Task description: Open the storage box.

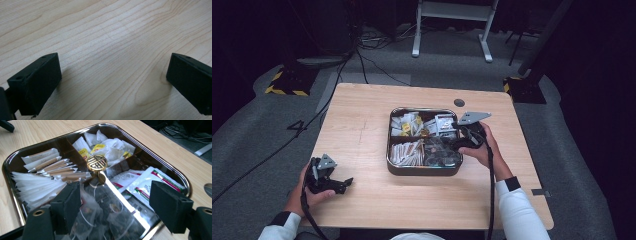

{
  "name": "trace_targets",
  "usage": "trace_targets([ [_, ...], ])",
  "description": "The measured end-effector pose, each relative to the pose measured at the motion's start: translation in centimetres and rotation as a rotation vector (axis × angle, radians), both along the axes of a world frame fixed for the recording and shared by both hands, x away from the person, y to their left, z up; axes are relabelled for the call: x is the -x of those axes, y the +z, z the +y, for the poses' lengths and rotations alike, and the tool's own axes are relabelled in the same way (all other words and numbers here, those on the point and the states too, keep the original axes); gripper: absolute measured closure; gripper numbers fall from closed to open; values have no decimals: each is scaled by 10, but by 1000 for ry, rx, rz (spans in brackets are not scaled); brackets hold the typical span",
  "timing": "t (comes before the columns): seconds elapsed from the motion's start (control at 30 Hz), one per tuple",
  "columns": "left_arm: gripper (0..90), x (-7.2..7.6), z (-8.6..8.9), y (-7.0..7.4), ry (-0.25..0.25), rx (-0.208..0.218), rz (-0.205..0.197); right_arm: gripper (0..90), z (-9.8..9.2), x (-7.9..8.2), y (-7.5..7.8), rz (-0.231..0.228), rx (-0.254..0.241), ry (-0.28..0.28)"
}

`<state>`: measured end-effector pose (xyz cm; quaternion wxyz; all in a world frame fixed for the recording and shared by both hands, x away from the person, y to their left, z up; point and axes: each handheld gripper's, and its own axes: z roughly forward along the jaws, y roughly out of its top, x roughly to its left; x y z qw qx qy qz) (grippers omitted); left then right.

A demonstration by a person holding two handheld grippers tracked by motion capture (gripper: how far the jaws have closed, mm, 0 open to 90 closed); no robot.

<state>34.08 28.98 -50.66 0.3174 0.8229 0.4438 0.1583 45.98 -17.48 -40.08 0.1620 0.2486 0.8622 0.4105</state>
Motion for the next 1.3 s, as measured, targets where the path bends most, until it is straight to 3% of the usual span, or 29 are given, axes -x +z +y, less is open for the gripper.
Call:
trace_targets([
  [0.3,1,0,0,0,-4,1,2,259,24,-12,-12,27,33,24],
  [0.87,2,0,0,0,-4,0,1,271,57,-19,-24,51,62,70],
  [1.0,2,0,1,0,-5,1,1,334,62,-23,-26,38,64,45],
  [1.1,3,0,1,0,-7,2,0,351,65,-27,-28,53,45,56],
  [1.3,3,0,1,0,-5,6,3,380,73,-28,-32,60,67,62],
])
